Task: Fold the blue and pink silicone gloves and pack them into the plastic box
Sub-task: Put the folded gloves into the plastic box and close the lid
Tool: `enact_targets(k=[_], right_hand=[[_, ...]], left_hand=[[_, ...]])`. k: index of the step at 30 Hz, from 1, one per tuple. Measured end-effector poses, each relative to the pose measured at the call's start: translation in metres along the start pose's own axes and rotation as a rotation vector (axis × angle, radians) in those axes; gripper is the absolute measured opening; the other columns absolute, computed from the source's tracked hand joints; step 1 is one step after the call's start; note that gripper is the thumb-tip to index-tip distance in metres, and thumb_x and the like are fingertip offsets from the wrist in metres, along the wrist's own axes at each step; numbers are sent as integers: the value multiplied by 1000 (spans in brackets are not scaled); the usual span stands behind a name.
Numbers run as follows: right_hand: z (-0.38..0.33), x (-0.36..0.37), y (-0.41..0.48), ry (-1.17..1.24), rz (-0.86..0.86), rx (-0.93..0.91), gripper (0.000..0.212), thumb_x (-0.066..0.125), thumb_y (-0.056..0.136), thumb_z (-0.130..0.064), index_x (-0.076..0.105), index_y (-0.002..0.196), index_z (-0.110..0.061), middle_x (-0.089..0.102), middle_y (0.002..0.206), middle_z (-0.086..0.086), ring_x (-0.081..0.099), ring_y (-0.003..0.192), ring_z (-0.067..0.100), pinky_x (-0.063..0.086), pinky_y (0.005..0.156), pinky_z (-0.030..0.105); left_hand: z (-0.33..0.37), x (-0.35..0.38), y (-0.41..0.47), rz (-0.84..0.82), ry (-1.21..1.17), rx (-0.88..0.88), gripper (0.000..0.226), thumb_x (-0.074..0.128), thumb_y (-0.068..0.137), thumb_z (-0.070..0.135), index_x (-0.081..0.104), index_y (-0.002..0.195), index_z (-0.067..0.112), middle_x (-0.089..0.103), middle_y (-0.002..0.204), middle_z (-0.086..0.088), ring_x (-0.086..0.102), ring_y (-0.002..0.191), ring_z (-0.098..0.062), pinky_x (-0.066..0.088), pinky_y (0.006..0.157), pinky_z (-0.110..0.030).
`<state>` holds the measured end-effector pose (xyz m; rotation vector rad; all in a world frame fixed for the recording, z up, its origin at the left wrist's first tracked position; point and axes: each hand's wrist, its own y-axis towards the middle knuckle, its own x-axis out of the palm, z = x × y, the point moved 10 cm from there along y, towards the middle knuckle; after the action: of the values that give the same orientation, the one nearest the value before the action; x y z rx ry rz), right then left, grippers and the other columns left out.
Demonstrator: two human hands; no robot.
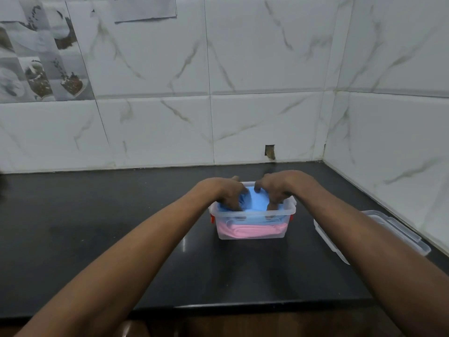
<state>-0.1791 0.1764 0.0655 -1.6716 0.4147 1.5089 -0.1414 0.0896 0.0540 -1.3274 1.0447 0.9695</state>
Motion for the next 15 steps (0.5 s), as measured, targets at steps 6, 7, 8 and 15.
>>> enact_targets(k=[6, 7, 8, 15], right_hand=[[-3, 15, 4, 86, -34, 13, 69, 72, 86, -25, 37, 145, -23, 53, 135, 7, 60, 86, 17, 47, 80, 28], [-4, 15, 3, 66, -16, 11, 69, 72, 85, -24, 37, 145, -22, 52, 134, 6, 59, 89, 18, 47, 80, 28], [-5, 14, 3, 55, 0, 9, 69, 73, 85, -23, 38, 144, -21, 53, 133, 6, 60, 90, 19, 48, 80, 28], [-8, -11, -4, 198, 178, -45, 53, 81, 78, -28, 56, 122, -12, 59, 110, 7, 63, 64, 14, 51, 55, 21]], left_hand=[[-1, 6, -4, 64, -48, 48, 68, 65, 91, 37, 35, 151, 25, 40, 137, -7, 53, 117, -28, 41, 105, -36], [-1, 1, -6, 73, -76, 72, 64, 65, 91, 37, 41, 148, 23, 46, 137, -7, 55, 117, -27, 42, 103, -35], [-3, -7, -9, 96, -122, 91, 57, 65, 91, 37, 50, 143, 21, 55, 135, -6, 57, 116, -25, 43, 98, -32], [-39, -49, -37, 293, -216, 31, 12, 80, 71, 9, 79, 82, 16, 75, 77, 7, 65, 69, -4, 51, 68, -21]])
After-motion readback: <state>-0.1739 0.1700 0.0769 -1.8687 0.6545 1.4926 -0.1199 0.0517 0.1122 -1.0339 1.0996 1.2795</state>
